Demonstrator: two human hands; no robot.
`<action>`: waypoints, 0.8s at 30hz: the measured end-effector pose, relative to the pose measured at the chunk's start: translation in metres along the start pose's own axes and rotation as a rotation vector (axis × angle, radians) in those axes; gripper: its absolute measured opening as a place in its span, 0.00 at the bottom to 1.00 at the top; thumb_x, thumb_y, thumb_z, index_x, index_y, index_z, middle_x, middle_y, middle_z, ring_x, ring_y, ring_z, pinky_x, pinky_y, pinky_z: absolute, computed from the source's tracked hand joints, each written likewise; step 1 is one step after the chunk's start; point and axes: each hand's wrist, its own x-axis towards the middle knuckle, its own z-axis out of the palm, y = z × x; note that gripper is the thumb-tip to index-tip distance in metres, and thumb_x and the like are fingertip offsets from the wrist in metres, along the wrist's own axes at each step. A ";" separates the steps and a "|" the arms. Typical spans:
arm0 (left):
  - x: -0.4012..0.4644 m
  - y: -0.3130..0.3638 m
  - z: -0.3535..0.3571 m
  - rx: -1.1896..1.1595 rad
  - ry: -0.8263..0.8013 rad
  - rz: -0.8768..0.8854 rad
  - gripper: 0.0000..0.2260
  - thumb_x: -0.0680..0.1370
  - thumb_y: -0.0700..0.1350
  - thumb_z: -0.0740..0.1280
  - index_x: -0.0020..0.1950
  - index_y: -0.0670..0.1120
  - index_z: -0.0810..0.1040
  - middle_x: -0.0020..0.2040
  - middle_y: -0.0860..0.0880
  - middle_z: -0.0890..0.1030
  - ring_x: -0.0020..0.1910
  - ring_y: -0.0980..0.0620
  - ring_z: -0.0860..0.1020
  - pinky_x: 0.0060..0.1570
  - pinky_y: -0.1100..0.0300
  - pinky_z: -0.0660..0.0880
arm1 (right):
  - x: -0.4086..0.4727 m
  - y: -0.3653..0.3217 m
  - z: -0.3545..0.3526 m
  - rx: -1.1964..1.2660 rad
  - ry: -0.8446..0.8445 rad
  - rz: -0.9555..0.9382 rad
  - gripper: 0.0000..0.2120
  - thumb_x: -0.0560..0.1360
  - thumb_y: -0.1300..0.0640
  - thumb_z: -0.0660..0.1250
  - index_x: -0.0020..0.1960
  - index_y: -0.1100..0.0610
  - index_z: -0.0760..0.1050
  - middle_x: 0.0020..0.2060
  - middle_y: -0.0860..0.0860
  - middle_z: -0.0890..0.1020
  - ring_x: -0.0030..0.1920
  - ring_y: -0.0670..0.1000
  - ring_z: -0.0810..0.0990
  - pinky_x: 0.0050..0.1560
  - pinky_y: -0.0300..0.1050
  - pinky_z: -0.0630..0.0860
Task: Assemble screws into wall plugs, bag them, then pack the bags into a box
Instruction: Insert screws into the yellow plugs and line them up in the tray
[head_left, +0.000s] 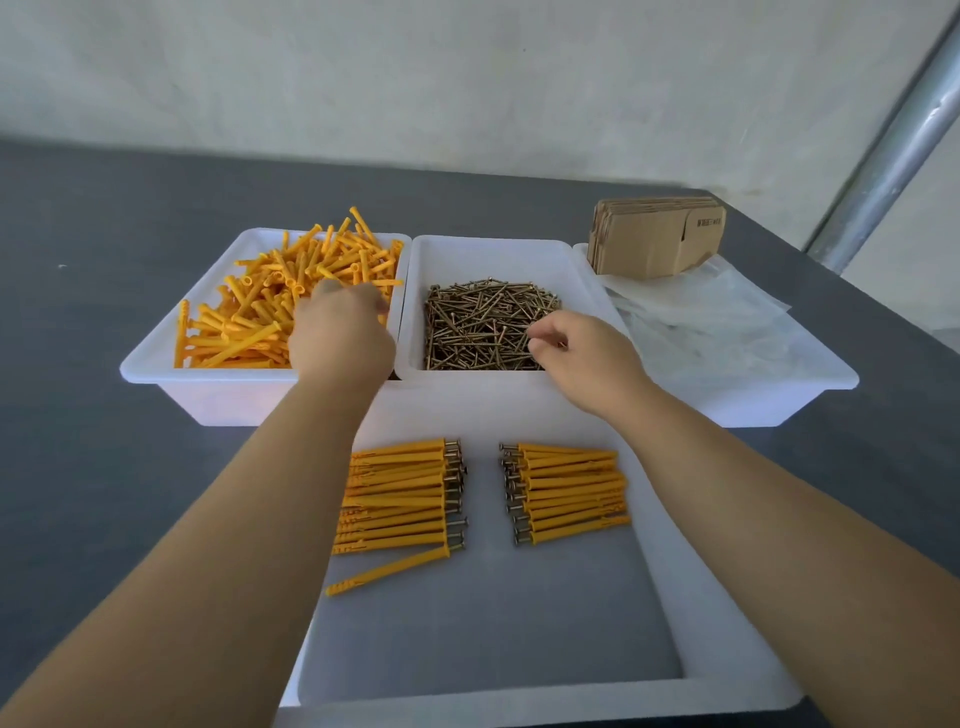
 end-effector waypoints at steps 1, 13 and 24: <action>0.003 -0.004 0.001 0.074 -0.102 -0.076 0.16 0.78 0.38 0.62 0.64 0.48 0.78 0.64 0.40 0.72 0.62 0.36 0.72 0.56 0.41 0.75 | 0.002 -0.004 -0.002 -0.064 -0.057 0.015 0.13 0.80 0.50 0.62 0.63 0.49 0.77 0.60 0.46 0.80 0.59 0.50 0.77 0.59 0.49 0.75; 0.011 -0.007 0.006 0.182 -0.376 -0.147 0.14 0.79 0.41 0.60 0.63 0.46 0.76 0.60 0.41 0.76 0.62 0.38 0.71 0.60 0.42 0.74 | 0.041 -0.028 -0.006 -0.431 -0.617 0.165 0.19 0.82 0.49 0.56 0.66 0.56 0.74 0.69 0.55 0.73 0.65 0.55 0.73 0.64 0.50 0.68; 0.012 -0.005 0.006 0.252 -0.346 -0.255 0.05 0.77 0.43 0.61 0.41 0.46 0.69 0.42 0.46 0.71 0.51 0.41 0.71 0.64 0.40 0.64 | 0.041 -0.023 0.003 -0.297 -0.414 0.186 0.15 0.79 0.56 0.62 0.61 0.63 0.80 0.61 0.58 0.80 0.60 0.58 0.78 0.63 0.53 0.76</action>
